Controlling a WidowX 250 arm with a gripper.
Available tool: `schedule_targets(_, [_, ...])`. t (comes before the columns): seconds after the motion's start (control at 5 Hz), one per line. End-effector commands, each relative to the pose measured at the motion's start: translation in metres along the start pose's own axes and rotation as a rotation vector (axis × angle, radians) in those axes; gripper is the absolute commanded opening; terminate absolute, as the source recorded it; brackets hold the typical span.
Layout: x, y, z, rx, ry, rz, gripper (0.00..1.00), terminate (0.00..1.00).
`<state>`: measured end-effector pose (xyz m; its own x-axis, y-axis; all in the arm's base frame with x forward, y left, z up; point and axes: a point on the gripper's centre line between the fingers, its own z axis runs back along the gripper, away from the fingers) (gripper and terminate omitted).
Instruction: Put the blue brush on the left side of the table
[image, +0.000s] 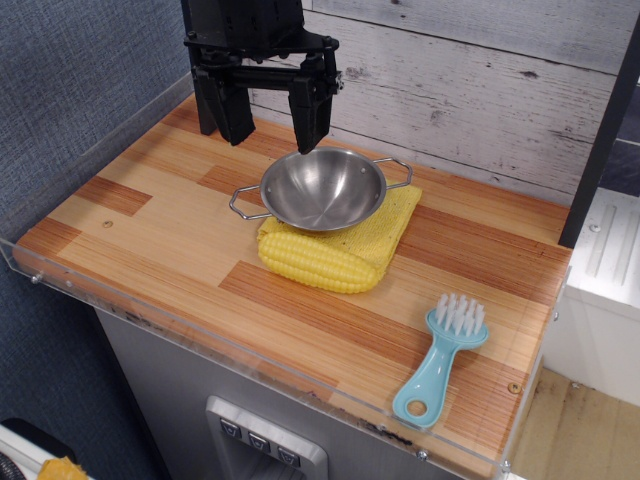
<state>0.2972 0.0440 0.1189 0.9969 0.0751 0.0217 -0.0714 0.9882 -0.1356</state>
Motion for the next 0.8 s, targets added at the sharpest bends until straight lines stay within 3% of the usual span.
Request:
schedule_targets(0.0, [0.0,0.0,0.0,0.0,0.0,0.0,1.0,0.0])
schedule_targets(0.6, [-0.044,-0.078,-0.053,0.022,0.033,-0.116,1.0,0.0])
